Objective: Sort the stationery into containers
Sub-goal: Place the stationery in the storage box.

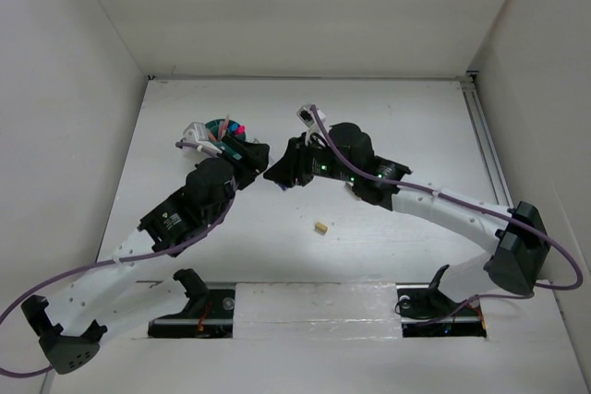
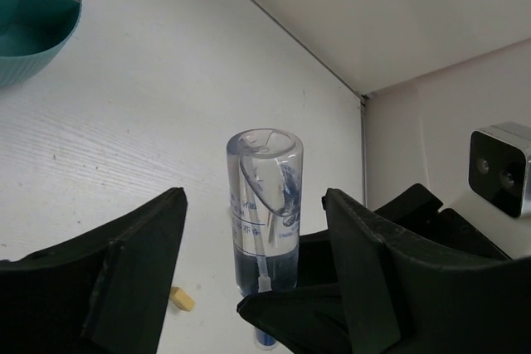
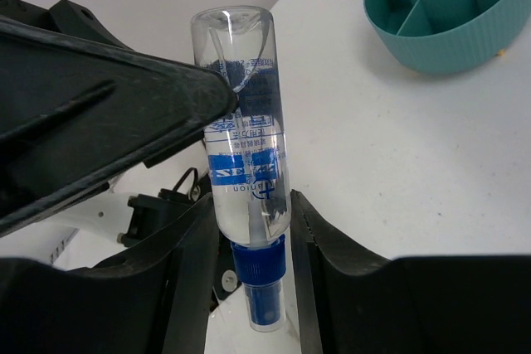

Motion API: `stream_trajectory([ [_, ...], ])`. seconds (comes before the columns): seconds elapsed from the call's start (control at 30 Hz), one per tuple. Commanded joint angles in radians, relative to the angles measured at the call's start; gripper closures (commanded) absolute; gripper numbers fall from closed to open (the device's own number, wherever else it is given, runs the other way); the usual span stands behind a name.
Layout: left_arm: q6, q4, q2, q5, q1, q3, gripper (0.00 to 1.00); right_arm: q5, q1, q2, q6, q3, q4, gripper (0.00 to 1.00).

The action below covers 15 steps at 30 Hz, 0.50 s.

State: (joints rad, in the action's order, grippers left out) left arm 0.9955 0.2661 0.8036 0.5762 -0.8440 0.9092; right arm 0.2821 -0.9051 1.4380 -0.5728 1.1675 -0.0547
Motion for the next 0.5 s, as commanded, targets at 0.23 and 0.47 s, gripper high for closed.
stream_trajectory([
  [0.23,-0.024,-0.033,0.014,0.004,0.003,0.019,0.42,0.017,-0.009,0.012,0.007,0.047,-0.05,1.0],
  [0.47,-0.04,-0.042,0.014,-0.028,0.003,-0.021,0.38,-0.007,-0.009,0.012,0.007,0.078,0.033,1.0],
])
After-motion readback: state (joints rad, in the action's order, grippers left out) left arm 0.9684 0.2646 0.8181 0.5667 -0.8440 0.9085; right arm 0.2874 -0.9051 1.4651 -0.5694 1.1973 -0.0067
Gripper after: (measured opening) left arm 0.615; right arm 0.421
